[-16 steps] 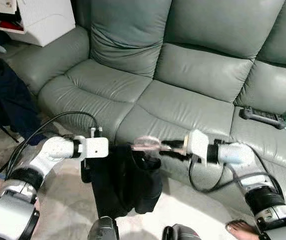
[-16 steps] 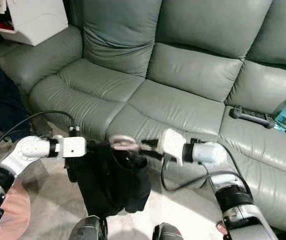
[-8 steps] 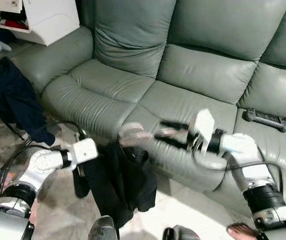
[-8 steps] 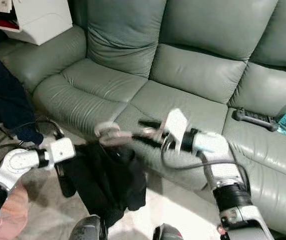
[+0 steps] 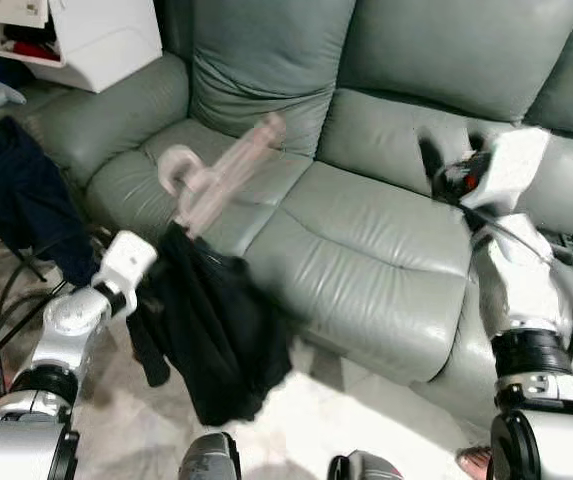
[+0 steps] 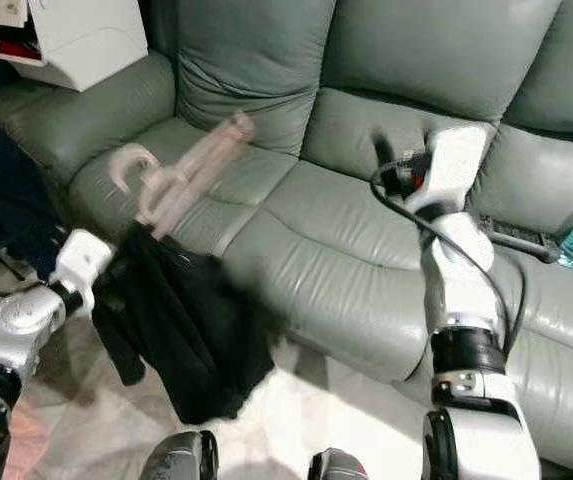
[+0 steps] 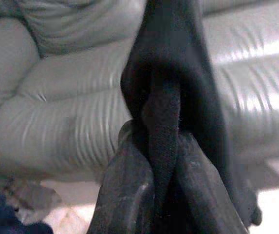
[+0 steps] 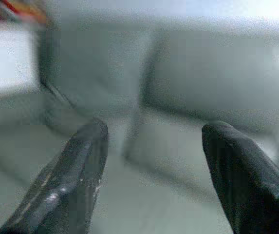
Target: Hang hanger
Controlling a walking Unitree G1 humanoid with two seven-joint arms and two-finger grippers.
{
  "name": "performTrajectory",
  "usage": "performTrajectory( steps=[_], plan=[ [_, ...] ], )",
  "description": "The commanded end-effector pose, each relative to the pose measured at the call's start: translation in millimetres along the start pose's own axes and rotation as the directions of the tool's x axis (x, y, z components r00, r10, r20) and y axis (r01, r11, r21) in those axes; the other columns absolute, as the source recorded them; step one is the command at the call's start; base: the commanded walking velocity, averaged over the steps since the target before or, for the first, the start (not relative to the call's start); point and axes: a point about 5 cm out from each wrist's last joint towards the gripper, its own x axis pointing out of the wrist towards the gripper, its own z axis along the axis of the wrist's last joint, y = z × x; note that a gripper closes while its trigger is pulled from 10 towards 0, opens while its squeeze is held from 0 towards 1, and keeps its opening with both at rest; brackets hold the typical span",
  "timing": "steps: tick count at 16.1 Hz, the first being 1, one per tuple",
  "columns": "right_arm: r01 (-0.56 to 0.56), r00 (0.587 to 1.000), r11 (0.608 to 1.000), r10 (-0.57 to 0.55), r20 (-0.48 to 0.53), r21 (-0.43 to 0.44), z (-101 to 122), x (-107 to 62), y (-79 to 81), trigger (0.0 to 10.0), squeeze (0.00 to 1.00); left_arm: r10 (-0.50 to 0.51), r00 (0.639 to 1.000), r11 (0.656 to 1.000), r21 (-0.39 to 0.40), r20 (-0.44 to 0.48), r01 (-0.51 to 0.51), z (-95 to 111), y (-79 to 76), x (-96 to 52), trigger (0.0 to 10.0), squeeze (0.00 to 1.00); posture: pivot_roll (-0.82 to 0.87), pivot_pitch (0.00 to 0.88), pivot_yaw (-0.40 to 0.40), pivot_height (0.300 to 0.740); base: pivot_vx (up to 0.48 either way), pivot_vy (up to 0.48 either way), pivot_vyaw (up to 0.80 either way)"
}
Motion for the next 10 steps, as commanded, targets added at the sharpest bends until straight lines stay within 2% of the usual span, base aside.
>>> performTrajectory(
  steps=[1, 2, 3, 4, 5, 6, 7, 8, 9, 10],
  plan=[
    [0.050, 0.997, 0.998, -0.048, -0.060, 0.040, -11.5, -1.5, -1.8, 10.0, 0.00, 0.034, 0.995, 0.999, 0.008, 0.099, -0.035, 25.1, 10.8, 5.1, 0.0, 0.00, -0.03, 0.068, 0.052, 0.740, 0.000, 0.000, 0.00],
    [0.071, 0.986, 0.988, -0.049, -0.161, 0.139, -32.8, -4.9, 1.5, 10.0, 0.00, -0.023, 0.984, 0.999, 0.039, 0.176, 0.016, 42.9, 4.6, 9.6, 0.0, 0.00, -0.03, 0.071, 0.048, 0.740, 0.000, 0.000, 0.00],
    [0.096, 0.972, 0.981, -0.057, -0.227, 0.168, -45.5, -7.3, 4.1, 10.0, 0.58, -0.071, 0.972, 0.996, 0.076, 0.222, 0.055, 55.2, -0.4, 11.7, 0.0, 0.00, -0.03, 0.073, 0.044, 0.740, 0.000, 0.000, 0.00],
    [0.025, 0.977, 0.988, 0.008, -0.215, 0.152, -47.3, -7.3, 10.9, 10.0, 1.00, -0.124, 0.958, 0.990, 0.102, 0.258, 0.101, 64.5, -6.2, 12.5, 0.0, 0.00, -0.02, 0.074, 0.044, 0.740, 0.000, 0.000, 0.00],
    [-0.024, 0.973, 0.989, 0.057, -0.223, 0.148, -49.9, -7.4, 18.4, 10.0, 1.00, -0.192, 0.938, 0.977, 0.150, 0.289, 0.154, 74.1, -13.1, 12.0, 0.0, 0.00, -0.02, 0.074, 0.044, 0.740, 0.000, 0.000, 0.00],
    [-0.089, 0.963, 0.982, 0.128, -0.238, 0.168, -51.1, -4.7, 30.8, 10.0, 1.00, -0.293, 0.906, 0.947, 0.226, 0.306, 0.230, 86.8, -23.3, 10.9, 0.0, 0.00, -0.02, 0.075, 0.041, 0.740, 0.000, 0.000, 0.00],
    [-0.114, 0.958, 0.974, 0.159, -0.238, 0.193, -50.9, -4.1, 34.4, 10.0, 1.00, -0.313, 0.899, 0.939, 0.243, 0.306, 0.244, 89.1, -25.2, 10.7, 0.0, 0.00, -0.02, 0.076, 0.040, 0.740, 0.000, 0.000, 0.00],
    [-0.188, 0.943, 0.950, 0.245, -0.225, 0.250, -48.7, -2.2, 44.5, 10.0, 1.00, -0.362, 0.879, 0.920, 0.270, 0.311, 0.283, 96.7, -29.1, 9.6, 0.0, 0.00, -0.02, 0.076, 0.038, 0.740, 0.000, 0.000, 0.00],
    [-0.279, 0.921, 0.924, 0.335, -0.201, 0.263, -45.6, -2.1, 53.7, 10.0, 0.29, -0.405, 0.858, 0.902, 0.293, 0.316, 0.318, 103.9, -32.4, 8.7, 0.0, 0.00, -0.02, 0.077, 0.037, 0.740, 0.000, 0.000, 0.00],
    [-0.371, 0.892, 0.887, 0.423, -0.160, 0.275, -40.2, -2.3, 62.2, 10.0, 0.00, -0.455, 0.836, 0.875, 0.330, 0.306, 0.355, 109.6, -36.3, 7.1, 0.0, 0.00, -0.02, 0.077, 0.037, 0.740, 0.000, 0.000, 0.00]
  ],
)
